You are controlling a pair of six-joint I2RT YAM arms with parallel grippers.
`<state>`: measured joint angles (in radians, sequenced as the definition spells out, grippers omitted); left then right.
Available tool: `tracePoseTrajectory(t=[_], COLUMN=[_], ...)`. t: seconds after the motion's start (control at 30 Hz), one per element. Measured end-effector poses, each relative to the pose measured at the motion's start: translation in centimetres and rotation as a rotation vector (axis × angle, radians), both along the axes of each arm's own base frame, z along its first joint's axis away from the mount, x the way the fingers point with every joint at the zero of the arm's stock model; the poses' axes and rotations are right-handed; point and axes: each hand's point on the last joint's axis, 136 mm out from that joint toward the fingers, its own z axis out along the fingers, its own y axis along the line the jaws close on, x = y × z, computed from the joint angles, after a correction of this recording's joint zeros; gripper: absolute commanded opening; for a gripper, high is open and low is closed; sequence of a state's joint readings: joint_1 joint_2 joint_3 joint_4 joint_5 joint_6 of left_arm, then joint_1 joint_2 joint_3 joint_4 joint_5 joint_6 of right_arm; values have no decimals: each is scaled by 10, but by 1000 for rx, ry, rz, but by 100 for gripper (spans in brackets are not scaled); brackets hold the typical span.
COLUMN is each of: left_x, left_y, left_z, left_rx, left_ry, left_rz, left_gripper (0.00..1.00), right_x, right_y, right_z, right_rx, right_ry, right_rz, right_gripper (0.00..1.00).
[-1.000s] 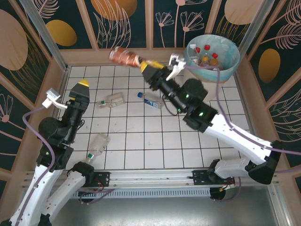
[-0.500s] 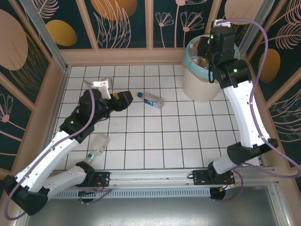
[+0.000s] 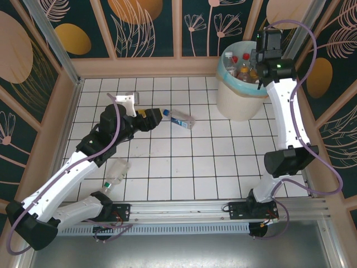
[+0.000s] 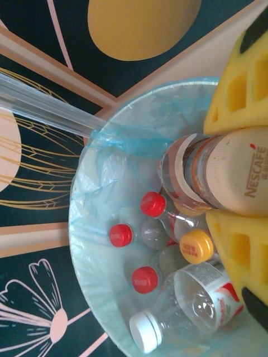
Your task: Put the plastic bottles in the bin
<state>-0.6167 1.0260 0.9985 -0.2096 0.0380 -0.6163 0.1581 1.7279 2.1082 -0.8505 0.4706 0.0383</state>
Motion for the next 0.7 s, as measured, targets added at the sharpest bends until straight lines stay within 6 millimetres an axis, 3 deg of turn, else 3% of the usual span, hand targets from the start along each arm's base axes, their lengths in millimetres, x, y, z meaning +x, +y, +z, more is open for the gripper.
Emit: tracePoseTrajectory(t=[0.17, 0.33, 0.5, 0.6, 0.7], left_x=[3, 4, 0, -1, -1], left_y=[-2, -2, 3, 6, 7], left_z=[-3, -3, -8, -12, -11], left_rx=[6, -1, -3, 2, 3], left_ry=[3, -5, -3, -1, -4], left_rz=[1, 1, 14, 24, 30], left_gripper=[78, 78, 79, 80, 80], right_x=[10, 15, 8, 4, 1], right_y=[2, 29, 49, 49, 38], right_z=[-38, -70, -68, -55, -43], right_rx=[13, 106, 186, 201, 211], right_ry=[92, 165, 137, 99, 60], right_rz=[35, 154, 235, 237, 210], right_gripper=[62, 66, 68, 66, 56])
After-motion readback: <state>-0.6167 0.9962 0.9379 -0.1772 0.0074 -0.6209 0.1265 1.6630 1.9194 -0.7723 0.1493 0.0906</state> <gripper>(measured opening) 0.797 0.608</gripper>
